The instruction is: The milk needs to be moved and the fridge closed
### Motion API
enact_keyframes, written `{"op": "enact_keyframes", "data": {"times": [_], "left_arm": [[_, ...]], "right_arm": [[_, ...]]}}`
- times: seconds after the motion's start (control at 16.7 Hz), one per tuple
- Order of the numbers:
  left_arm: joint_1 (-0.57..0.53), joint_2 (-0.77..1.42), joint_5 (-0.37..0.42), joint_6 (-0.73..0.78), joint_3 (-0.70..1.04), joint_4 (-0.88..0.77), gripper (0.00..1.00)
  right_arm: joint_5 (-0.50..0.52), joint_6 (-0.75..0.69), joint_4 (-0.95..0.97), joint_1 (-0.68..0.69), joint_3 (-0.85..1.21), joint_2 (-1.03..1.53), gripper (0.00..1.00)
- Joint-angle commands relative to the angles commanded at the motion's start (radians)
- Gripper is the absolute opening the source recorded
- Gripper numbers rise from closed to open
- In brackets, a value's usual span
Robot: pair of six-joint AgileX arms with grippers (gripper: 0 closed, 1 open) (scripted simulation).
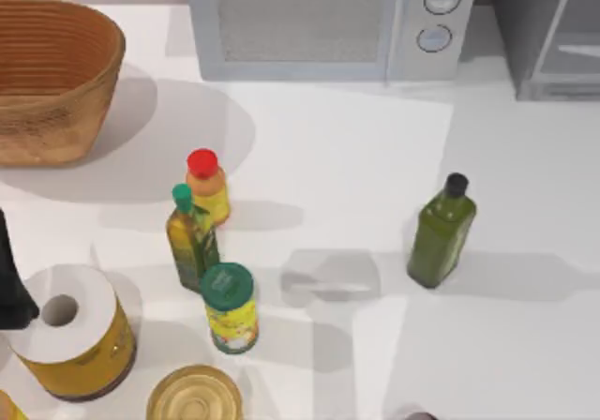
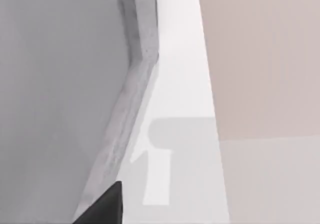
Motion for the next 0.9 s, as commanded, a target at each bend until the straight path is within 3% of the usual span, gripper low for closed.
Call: {"op": "enact_keyframes", "data": {"times": [0.24,0.54,0.72,0.9], "left_arm": [[0.000,0.000,0.000,0.000,0.000,0.000,1.00],[0.000,0.000,0.000,0.000,0.000,0.000,1.00],[0.000,0.000,0.000,0.000,0.000,0.000,1.00],[0.000,0.000,0.000,0.000,0.000,0.000,1.00]], "right_arm": [[0.179,0.162,0.084,0.273,-0.080,-0.046,1.00],[0.488,0.408,0.227,0.665,-0.187,-0.154,1.00],[0.611,0.518,0.281,0.788,-0.248,-0.202,1.00],[0.641,0.547,0.292,0.818,-0.270,-0.214,1.00]]}}
